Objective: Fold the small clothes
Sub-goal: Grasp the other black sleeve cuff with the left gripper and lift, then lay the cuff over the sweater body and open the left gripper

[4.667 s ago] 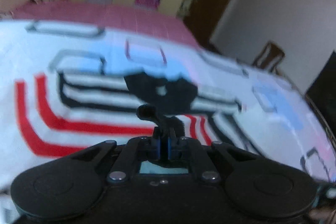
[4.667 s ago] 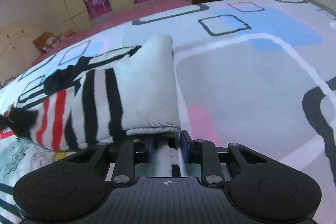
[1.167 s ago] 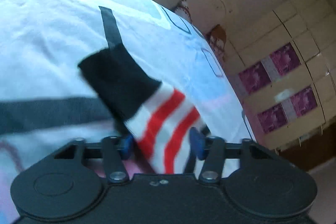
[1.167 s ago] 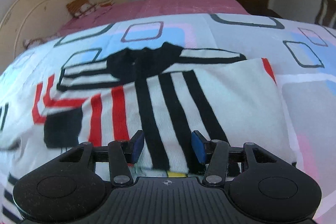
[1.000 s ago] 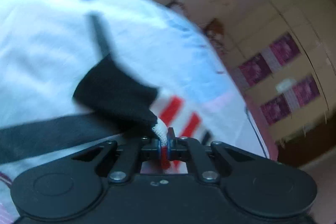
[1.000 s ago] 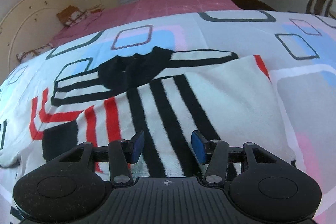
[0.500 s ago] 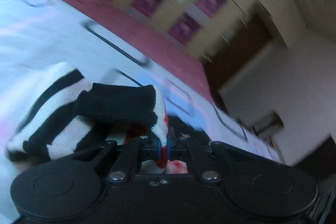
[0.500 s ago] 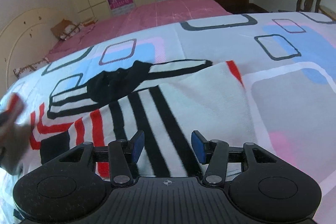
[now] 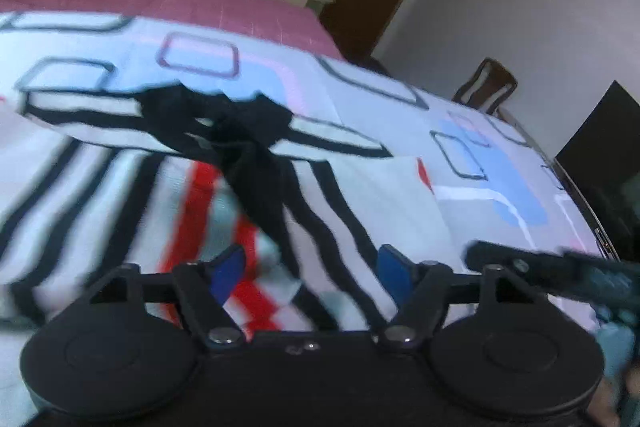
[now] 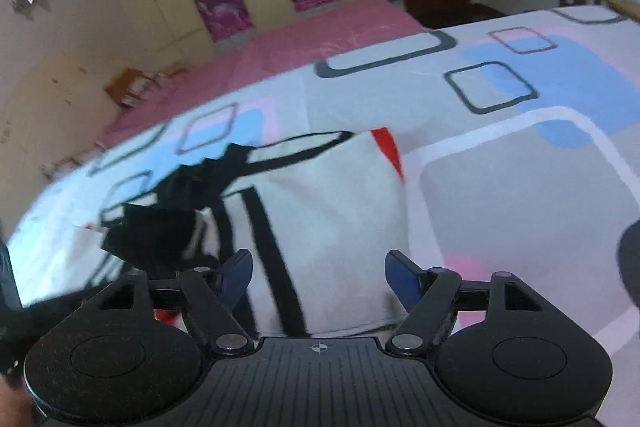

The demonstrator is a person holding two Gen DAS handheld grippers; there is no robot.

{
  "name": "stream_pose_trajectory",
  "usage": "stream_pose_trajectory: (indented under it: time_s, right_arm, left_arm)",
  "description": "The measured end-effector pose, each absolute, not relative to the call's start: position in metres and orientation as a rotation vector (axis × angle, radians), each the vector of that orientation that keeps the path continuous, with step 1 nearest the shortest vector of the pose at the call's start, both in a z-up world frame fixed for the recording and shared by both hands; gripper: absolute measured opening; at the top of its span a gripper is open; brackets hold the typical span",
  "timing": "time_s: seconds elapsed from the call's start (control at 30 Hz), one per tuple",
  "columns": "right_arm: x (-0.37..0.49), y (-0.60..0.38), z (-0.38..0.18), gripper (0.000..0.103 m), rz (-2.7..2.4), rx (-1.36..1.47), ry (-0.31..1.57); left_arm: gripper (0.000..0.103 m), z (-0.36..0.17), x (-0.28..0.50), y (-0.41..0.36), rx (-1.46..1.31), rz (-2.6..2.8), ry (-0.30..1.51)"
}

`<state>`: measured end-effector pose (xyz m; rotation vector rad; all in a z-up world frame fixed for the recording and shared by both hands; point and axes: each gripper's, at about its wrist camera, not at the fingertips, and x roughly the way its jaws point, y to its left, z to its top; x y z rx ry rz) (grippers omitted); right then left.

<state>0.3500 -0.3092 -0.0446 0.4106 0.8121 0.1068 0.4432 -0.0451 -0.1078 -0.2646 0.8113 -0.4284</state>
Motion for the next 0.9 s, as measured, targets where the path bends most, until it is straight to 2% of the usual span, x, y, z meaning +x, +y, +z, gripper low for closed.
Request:
stream_pose_trajectory:
  time_s: [0.1,0.17,0.2,0.23,0.33,0.47,0.5,0.53,0.6,0.63,0.67,0.8,0.9]
  right_arm:
    - [0.357,-0.3,-0.049,0.072,0.186,0.472,0.82]
    - [0.361,-0.288,-0.05,0.072,0.228,0.473,0.821]
    - [0.365,-0.28,-0.05,0.072,0.256,0.469,0.826]
    - [0.368,-0.271,-0.051,0.072,0.289,0.456,0.833]
    - [0.38,-0.233,-0.054,0.072,0.377,0.348,0.868]
    - [0.393,-0.172,-0.058,0.072,0.393,0.057,0.879]
    - [0.394,-0.16,-0.058,0.069,0.386,-0.004,0.865]
    - [0.396,-0.153,-0.058,0.062,0.377,-0.045,0.85]
    - [0.401,-0.148,-0.054,0.025,0.338,-0.084,0.833]
    - [0.403,-0.152,-0.05,0.014,0.327,-0.06,0.828]
    - [0.403,-0.159,-0.047,0.005,0.314,-0.029,0.821]
    - [0.388,-0.207,-0.036,0.005,0.25,0.206,0.753]
    - [0.391,-0.225,-0.073,0.005,0.22,0.311,0.898]
  left_arm:
    - [0.065,-0.097,0.417,0.003,-0.254,-0.355,0.779]
    - [0.057,-0.095,0.395,0.047,-0.22,-0.265,0.752]
    - [0.046,-0.092,0.385,0.067,-0.19,-0.204,0.761]
    - [0.04,-0.095,0.38,0.086,-0.165,-0.145,0.779]
    - [0.038,-0.111,0.38,0.126,-0.118,0.011,0.853]
    - [0.036,-0.124,0.395,0.147,-0.132,0.052,0.85]
    - [0.036,-0.125,0.4,0.149,-0.147,0.047,0.841]
    - [0.033,-0.121,0.403,0.153,-0.152,0.036,0.832]
    - [0.025,-0.124,0.409,0.15,-0.151,0.008,0.825]
    - [0.02,-0.126,0.412,0.148,-0.151,-0.003,0.823]
    - [0.019,-0.127,0.412,0.149,-0.153,-0.012,0.821]
    - [0.018,-0.131,0.406,0.147,-0.16,-0.032,0.819]
    - [0.018,-0.131,0.407,0.15,-0.161,-0.049,0.824]
